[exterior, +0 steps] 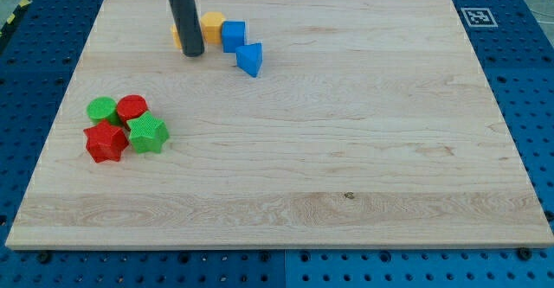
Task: Drag the blue cube towards bottom center
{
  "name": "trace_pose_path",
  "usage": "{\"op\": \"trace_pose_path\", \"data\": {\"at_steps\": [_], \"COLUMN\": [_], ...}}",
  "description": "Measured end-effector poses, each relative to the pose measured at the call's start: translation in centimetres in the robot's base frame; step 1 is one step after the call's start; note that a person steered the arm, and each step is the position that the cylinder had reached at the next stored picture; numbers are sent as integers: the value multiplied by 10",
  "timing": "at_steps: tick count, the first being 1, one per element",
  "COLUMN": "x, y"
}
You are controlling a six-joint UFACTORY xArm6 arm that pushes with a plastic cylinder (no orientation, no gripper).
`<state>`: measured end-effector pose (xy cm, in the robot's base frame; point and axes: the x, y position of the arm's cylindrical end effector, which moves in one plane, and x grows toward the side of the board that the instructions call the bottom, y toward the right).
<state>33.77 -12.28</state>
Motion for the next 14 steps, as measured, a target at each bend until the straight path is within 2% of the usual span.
{"op": "trace_pose_path", "data": {"at_steps": [2, 3, 4, 7, 8, 10, 14], "x": [9, -12, -32, -23, -33, -83, -66], "y": [55, 56, 51, 47, 50, 44, -14]}}
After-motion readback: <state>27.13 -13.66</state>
